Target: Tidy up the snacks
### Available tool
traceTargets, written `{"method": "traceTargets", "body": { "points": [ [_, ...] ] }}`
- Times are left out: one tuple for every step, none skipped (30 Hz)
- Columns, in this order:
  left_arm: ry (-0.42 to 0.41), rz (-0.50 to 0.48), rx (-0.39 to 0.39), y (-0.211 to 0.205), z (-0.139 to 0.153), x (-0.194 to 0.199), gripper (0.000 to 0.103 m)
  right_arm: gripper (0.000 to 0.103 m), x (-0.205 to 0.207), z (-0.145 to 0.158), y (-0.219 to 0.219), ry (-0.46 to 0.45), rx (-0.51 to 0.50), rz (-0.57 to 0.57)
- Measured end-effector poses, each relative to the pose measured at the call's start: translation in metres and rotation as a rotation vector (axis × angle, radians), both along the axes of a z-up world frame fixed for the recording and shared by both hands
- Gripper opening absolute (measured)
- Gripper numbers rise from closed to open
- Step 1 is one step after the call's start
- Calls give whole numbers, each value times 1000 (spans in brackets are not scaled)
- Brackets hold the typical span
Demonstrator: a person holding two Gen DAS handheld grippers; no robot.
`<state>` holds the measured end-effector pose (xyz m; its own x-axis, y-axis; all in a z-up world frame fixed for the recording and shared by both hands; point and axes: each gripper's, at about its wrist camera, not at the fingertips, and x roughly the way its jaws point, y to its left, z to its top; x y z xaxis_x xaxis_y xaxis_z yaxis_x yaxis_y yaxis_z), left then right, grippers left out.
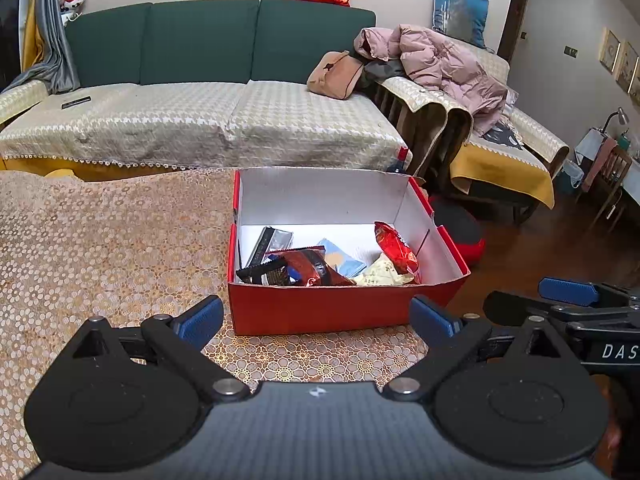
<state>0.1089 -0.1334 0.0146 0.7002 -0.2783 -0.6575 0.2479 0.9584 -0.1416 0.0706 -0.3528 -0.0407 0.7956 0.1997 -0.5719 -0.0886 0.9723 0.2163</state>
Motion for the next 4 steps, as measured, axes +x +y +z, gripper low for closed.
{"method": "traceTargets", "body": {
  "points": [
    [2,2,0,1,0,0,100,103,0,0,1,2,-2,1],
    [5,2,-3,1,-1,0,100,103,1,-1,2,4,-3,3],
    [8,1,-8,3,-2,0,100,103,1,-1,3,6,-5,5],
    [10,2,-10,4,-2,0,100,103,1,-1,4,8,-7,7]
  ]
}}
